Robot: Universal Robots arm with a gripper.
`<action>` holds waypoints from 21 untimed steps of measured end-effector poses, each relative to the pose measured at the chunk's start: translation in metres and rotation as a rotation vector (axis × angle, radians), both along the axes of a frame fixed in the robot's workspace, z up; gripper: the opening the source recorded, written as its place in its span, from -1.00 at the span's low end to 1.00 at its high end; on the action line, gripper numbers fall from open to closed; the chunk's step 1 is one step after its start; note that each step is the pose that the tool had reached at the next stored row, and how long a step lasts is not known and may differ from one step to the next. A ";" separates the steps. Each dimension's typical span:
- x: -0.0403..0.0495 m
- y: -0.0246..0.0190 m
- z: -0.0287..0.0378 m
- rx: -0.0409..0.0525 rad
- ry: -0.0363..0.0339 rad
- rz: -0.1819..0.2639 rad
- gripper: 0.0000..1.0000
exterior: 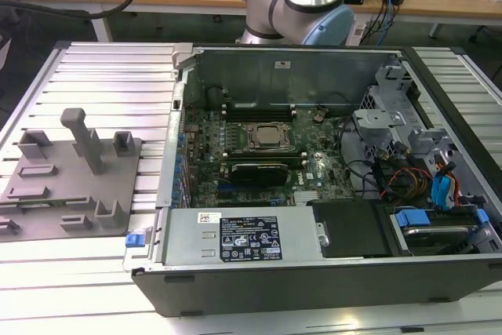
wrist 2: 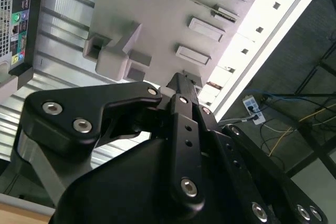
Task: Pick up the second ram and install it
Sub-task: 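Reach for the second ram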
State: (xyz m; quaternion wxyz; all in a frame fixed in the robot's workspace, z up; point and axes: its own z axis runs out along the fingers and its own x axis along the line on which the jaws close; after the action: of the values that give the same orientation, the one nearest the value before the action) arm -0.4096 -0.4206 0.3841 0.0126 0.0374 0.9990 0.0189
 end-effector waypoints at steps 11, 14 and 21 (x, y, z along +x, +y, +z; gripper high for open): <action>0.0000 -0.0103 -0.0029 -0.0041 0.0000 0.000 -0.79; 0.0000 -0.0130 -0.0040 -0.0043 0.0000 0.000 -0.79; 0.0000 -0.0194 -0.0061 -0.0043 -0.0001 0.000 -0.79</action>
State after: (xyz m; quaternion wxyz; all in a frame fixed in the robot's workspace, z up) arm -0.4096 -0.4399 0.3780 0.0127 0.0373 0.9991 0.0168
